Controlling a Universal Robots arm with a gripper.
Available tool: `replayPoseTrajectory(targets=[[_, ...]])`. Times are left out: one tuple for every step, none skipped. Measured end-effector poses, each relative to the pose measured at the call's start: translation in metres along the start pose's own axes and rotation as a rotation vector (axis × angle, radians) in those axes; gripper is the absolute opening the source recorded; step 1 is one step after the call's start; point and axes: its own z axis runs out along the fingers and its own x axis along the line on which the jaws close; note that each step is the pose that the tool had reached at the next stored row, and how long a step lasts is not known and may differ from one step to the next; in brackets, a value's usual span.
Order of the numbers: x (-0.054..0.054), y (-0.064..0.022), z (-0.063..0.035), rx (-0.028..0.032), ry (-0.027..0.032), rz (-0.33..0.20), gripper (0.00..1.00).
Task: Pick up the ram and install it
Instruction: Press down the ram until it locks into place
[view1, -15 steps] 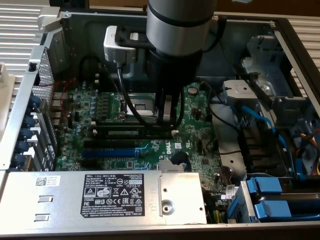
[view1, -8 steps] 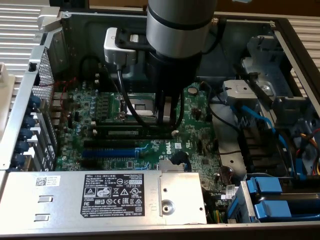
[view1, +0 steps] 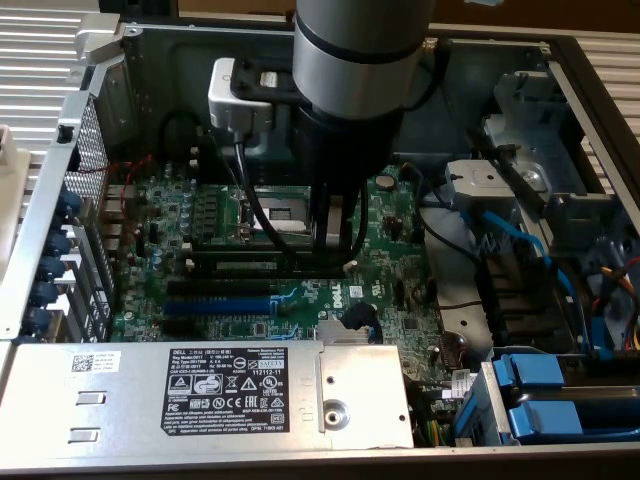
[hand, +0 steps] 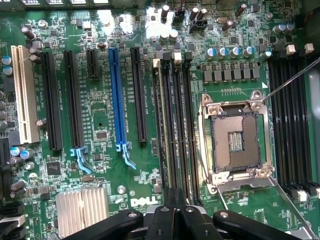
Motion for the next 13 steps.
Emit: replayPoseTrajectory(targets=[[0.0,-0.0001,0.0004,0.0,-0.0002,0.0,0.11],[0.0,-0.0001,0.0009,0.0001,-0.0003,0.0,0.11],[0.0001,-0.0002,0.0015,0.0001,-0.0003,0.0,0.11],[0.0002,-0.0002,0.0019,0.0,0.0,0.0,0.11],[0.0002,-0.0003,0.0022,-0.0001,0.0001,0.0,0.11],[0.0002,-0.0002,0.0024,-0.0002,0.0002,0.0,0.11],[0.0003,-0.0003,0.0027,-0.0001,0.0001,0.0,0.11],[0.0003,-0.0003,0.0031,0.0,0.0,0.0,0.11],[0.0003,-0.0004,0.0034,-0.0001,0.0,0.0,0.11],[0.0003,-0.0005,0.0037,-0.0001,-0.0001,0.0,0.11],[0.0003,-0.0006,0.0041,-0.0001,-0.0001,0.0,0.11],[0.0004,-0.0006,0.0043,-0.0001,0.0001,0.0,0.11],[0.0004,-0.0007,0.0044,-0.0002,0.0002,0.0,0.11]])
